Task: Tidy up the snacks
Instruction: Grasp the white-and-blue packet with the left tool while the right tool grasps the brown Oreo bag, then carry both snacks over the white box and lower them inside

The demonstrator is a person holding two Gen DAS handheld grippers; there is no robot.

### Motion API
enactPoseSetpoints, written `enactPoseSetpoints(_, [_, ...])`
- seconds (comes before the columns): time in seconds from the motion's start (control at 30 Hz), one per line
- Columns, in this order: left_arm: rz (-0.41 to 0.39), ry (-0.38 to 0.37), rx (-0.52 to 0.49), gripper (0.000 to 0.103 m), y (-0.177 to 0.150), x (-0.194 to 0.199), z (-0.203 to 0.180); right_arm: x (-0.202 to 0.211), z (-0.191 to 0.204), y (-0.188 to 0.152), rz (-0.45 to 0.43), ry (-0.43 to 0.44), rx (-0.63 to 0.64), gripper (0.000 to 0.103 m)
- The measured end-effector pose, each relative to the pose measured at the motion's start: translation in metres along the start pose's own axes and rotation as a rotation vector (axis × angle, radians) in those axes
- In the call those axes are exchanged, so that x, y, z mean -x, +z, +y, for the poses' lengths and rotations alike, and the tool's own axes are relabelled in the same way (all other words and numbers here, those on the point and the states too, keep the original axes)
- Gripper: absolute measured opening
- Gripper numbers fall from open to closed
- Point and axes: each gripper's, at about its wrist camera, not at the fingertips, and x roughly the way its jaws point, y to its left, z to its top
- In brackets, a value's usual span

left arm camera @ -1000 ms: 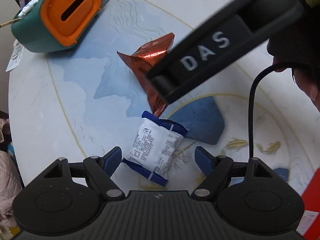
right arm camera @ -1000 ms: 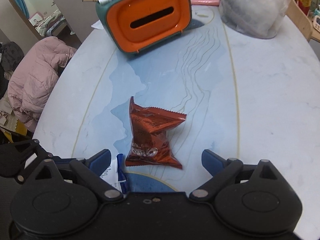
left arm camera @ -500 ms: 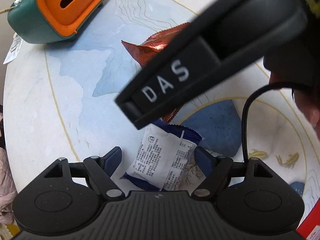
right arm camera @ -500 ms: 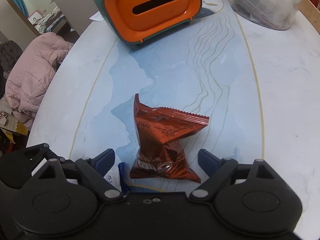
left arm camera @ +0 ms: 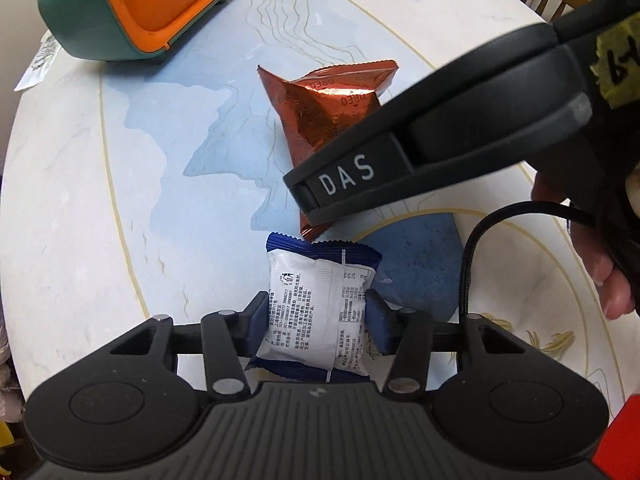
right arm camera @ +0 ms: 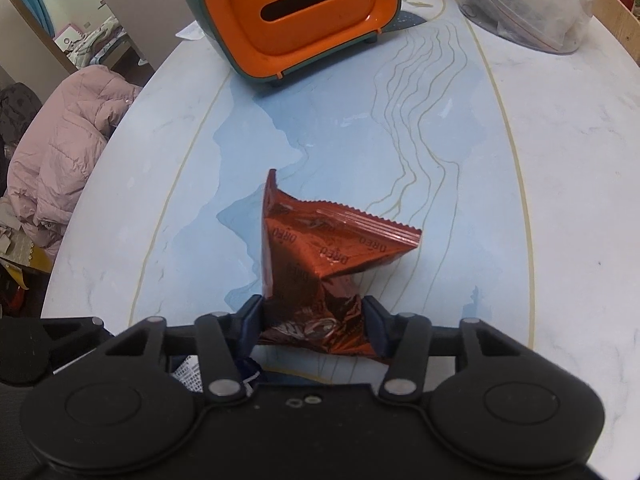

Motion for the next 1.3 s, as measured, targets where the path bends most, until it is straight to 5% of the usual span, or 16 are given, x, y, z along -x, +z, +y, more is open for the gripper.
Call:
enactPoseSetpoints(0.4, [-0.046, 0.021, 0.165, 0.048, -0.019, 0.039, 0.01, 0.045, 0.002, -0.018, -0.046, 0.029, -0.006, 0.05])
enactPoseSetpoints(1.0, [-0.198, 0.094, 0.301, 0.048, -0.067, 0.188, 0.023, 0.186, 0.06, -0.058, -0.195, 0.082, 0.112, 0.05])
enactPoseSetpoints(1.3, [-0.202, 0.098, 0.324, 0.048, -0.111, 0.247, 0.006, 0.248, 0.097, -0.098, -0.231, 0.117, 0.167, 0.05])
